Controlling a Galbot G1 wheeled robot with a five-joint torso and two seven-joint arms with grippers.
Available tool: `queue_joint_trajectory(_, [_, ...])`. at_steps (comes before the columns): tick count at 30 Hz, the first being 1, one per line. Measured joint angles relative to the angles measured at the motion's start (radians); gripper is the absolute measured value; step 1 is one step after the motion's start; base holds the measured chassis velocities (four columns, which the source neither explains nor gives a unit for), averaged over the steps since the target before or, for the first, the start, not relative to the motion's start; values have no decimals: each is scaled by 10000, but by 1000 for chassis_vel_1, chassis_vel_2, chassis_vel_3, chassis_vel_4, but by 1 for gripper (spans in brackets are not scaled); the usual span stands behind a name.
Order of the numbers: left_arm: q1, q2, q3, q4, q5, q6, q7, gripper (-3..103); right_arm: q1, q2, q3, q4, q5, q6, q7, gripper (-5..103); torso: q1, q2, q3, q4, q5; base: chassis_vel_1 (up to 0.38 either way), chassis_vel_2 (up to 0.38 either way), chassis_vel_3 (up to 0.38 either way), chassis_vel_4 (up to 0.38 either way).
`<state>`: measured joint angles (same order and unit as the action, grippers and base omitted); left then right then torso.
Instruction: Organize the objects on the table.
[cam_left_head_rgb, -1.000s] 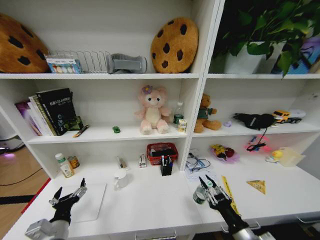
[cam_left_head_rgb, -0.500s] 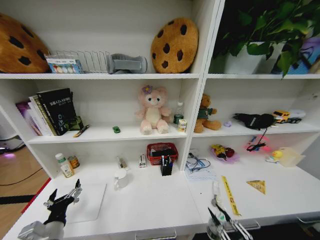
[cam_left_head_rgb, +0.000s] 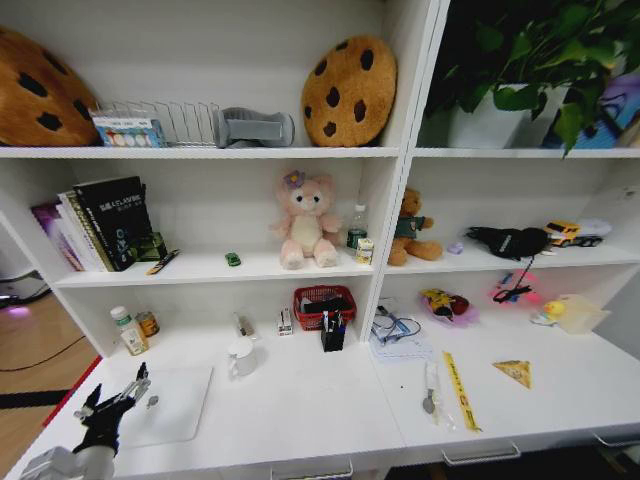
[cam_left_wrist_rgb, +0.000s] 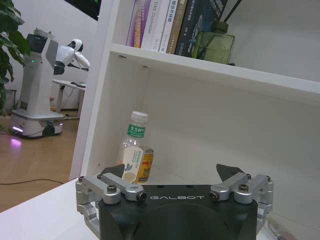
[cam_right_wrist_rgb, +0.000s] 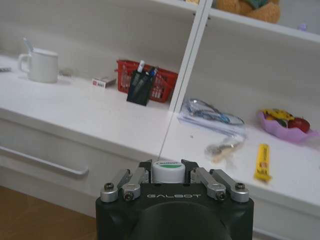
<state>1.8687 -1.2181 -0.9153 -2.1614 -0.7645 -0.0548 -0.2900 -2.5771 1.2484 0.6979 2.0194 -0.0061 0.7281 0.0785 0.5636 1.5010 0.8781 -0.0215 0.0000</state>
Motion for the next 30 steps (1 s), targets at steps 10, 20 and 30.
queue_joint_trajectory(10, [-24, 64, 147, -54, 242, 119, -16, 100, 2358, -259, -703, -3134, 493, -278, 60, 31, 0, -1, 0, 2, 0, 0, 0, 0, 0])
queue_joint_trajectory(20, [-45, 65, 218, -310, 657, 569, -276, 100, 5646, -847, -1946, -6812, 1146, -314, -12, 31, 0, -1, 0, 0, -2, 0, 0, 0, 0])
queue_joint_trajectory(30, [14, 9, 210, -612, 893, 866, -439, 100, 8180, -904, -2787, -9289, 1444, -425, -135, 31, 0, -3, 1, -1, -1, 0, 0, 0, 0])
